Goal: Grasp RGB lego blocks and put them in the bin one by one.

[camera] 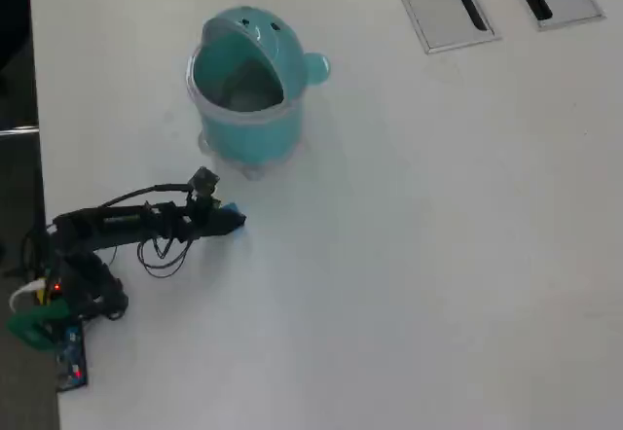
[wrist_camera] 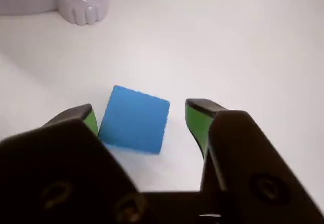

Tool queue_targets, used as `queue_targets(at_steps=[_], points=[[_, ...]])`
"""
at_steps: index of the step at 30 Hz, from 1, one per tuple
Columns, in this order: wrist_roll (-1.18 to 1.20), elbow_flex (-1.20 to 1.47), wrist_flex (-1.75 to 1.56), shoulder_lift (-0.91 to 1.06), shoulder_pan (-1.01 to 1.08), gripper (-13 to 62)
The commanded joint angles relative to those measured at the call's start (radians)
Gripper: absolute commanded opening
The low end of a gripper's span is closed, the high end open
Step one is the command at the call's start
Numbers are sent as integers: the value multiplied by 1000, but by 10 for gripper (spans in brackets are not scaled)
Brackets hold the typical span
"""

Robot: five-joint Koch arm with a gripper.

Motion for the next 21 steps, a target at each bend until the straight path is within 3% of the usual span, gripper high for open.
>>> queue_targets(at_steps=[1, 17, 21], points=[[-3, -38, -5, 25, 15, 323], [0, -49, -64, -140, 20, 320], [-55, -52, -57, -129, 2, 251]])
